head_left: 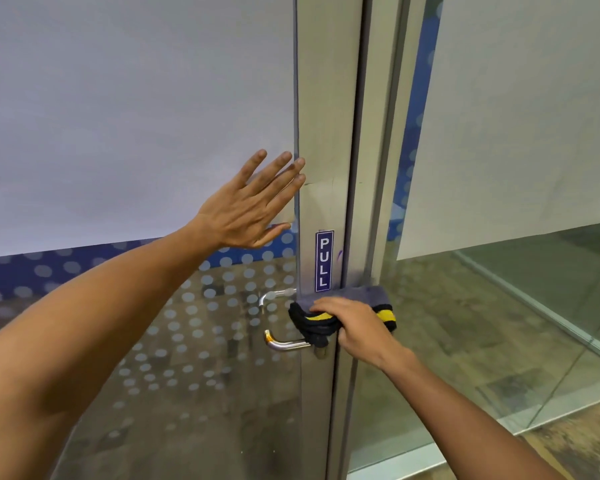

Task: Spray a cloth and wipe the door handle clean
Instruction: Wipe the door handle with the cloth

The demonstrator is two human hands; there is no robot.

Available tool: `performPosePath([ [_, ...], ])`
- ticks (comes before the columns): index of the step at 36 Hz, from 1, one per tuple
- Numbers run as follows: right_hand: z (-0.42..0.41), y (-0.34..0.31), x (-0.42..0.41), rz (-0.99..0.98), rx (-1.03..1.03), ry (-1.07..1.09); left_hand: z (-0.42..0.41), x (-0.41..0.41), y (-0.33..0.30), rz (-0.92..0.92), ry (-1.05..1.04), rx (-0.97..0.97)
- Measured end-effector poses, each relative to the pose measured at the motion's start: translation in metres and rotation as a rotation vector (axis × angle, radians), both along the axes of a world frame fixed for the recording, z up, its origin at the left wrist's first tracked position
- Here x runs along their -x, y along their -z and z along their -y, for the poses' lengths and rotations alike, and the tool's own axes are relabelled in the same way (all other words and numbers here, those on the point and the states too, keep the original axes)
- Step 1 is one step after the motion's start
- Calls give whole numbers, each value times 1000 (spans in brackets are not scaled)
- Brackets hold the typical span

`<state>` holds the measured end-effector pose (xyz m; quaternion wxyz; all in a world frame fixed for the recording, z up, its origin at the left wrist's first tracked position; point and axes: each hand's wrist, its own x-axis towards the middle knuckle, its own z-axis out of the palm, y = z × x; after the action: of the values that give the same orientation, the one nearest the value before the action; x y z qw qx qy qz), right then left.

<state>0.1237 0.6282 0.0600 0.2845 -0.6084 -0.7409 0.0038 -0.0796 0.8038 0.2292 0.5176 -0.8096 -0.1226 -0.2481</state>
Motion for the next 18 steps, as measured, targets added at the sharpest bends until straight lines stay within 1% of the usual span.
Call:
performPosePath([
  [2,6,-3,3,-289,-68,78,0,0,0,1,2,4],
  [5,13,-6,10,-808,-197,291,0,0,0,5,14,10],
  [6,15,-7,13,-926,-253,349,0,-1,0,5,18,13],
  [7,17,-9,15,-992,-319,391,0,-1,0,4,20,18],
  [8,19,-11,16,-1016,-383,417,-1,-1,0,3,24,22],
  [10,21,-18,20,-984,-479,428,-1,-1,-1,-1,31,30],
  [11,20,-23,21,-935,-519,426,-1,-1,-1,-3,35,34],
  [15,6,-39,23,-584,-654,411,-1,-1,0,-4,46,30],
  [18,-11,-48,23,-301,-646,391,-2,-1,0,2,47,20],
])
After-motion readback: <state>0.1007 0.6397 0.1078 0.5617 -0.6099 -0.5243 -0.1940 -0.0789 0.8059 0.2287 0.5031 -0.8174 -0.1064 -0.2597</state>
